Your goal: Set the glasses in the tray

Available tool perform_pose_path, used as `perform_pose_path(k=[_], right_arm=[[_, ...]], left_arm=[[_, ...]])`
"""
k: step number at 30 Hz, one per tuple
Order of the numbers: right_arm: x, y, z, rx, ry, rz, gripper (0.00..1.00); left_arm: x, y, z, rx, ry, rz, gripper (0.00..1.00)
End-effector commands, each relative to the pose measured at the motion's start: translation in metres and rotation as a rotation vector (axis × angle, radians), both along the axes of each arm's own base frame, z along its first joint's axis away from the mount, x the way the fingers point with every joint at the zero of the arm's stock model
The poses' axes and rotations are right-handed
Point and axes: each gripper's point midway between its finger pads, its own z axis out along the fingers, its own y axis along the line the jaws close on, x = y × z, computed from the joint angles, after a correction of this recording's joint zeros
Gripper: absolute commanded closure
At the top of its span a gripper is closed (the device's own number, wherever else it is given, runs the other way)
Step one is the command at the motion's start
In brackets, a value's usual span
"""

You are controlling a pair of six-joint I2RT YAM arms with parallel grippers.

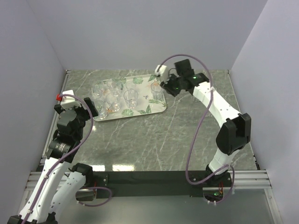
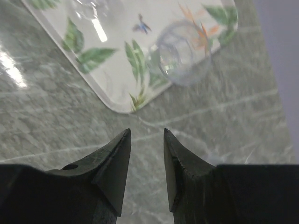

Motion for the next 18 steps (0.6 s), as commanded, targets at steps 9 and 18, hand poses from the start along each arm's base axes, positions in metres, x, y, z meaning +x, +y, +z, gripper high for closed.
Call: perform_pose_path(k=[9, 18], right_arm=[[0.045, -0.113, -0.035, 0.042, 0.119, -0.430, 0.59], [0.074, -0.154, -0.067, -0.059, 0.141, -0.603, 0.59]], left_arm=[[0.002, -0.003, 0.010, -0.011, -0.041, -0.020, 0.01], [0.002, -0.003, 0.010, -0.011, -0.042, -0.021, 0.01]])
